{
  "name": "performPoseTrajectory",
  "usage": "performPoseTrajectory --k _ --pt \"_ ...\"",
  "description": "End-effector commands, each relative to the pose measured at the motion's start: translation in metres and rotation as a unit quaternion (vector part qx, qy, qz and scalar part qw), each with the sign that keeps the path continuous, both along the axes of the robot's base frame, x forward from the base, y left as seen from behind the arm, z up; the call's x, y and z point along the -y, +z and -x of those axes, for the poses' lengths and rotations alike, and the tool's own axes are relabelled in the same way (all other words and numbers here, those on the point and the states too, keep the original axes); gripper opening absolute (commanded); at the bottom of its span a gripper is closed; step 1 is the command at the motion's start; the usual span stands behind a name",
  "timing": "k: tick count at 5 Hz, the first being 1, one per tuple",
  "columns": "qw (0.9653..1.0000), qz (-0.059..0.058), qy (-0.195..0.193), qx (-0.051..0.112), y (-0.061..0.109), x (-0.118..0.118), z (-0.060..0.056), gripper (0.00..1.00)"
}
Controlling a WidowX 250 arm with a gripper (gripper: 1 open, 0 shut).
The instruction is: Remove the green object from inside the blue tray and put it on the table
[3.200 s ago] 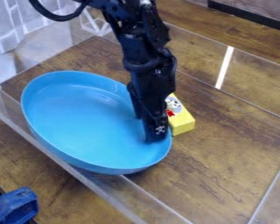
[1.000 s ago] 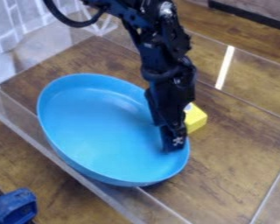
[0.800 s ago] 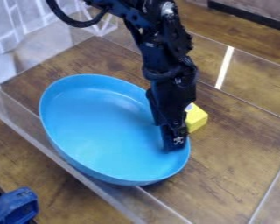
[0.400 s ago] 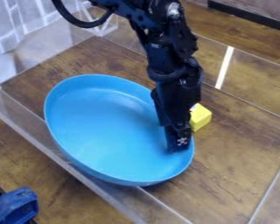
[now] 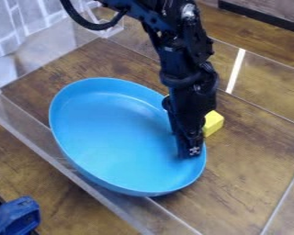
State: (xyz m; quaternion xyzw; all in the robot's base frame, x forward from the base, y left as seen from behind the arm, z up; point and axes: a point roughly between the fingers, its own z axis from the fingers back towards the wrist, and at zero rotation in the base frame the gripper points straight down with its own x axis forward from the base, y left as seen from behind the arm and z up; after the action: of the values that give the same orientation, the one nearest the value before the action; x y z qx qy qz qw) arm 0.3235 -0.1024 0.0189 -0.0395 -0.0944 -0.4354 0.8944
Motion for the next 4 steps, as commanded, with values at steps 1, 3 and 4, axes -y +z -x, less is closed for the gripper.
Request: performPoseTrajectory --k 1,3,4 --pt "0.9992 -0.009 -0.026 -0.030 -0.0190 0.0108 0.0128 0.00" --pt "0.9989 -0.012 -0.036 -0.028 -0.0143 0.0145 0.0125 0.00" --pt "0.9987 -0.013 -0.041 -0.026 -0.0112 0.0173 0.0128 0.00"
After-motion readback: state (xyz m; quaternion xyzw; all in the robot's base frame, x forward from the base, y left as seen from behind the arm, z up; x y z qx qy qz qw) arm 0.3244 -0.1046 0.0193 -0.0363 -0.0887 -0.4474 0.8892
